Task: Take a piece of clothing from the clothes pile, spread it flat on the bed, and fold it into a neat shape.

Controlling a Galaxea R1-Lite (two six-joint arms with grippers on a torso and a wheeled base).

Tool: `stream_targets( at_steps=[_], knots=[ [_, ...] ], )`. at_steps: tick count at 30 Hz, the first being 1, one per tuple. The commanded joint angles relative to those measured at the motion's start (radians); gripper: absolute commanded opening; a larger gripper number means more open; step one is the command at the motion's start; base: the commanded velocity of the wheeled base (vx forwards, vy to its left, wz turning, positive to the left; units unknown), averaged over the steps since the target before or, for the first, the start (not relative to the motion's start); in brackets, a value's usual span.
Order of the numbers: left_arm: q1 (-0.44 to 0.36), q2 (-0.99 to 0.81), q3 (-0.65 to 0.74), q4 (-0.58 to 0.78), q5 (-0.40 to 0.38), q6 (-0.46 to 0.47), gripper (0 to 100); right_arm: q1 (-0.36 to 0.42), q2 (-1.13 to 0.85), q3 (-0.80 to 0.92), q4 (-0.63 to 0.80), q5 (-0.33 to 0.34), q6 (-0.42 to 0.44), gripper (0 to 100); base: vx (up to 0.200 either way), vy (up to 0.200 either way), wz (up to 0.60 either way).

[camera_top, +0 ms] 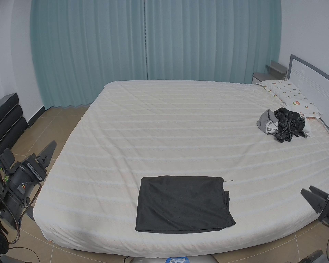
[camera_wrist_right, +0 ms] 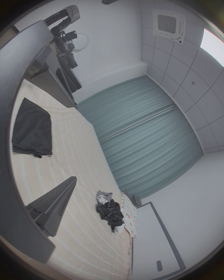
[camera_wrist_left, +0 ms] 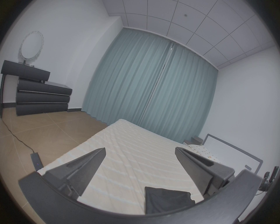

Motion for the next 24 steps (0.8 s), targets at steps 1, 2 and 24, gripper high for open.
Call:
stream_targets(
  at_steps=[1, 2, 24],
  knots=[
    [0.006, -0.406, 0.043, 0.354, 0.090, 0.062, 100, 0.159, -0.506, -0.183, 0.616, 0.013, -0.144, 100, 0.000, 0.000, 0.00],
    [0.006, -0.469, 0.045, 0.414, 0.103, 0.081, 100, 0.138, -0.524, -0.178, 0.616, 0.009, -0.144, 100, 0.000, 0.000, 0.00],
    [0.024, -1.003, 0.183, 0.647, 0.178, 0.380, 100, 0.087, -0.621, 0.015, 0.547, -0.242, -0.419, 100, 0.000, 0.000, 0.00]
  ],
)
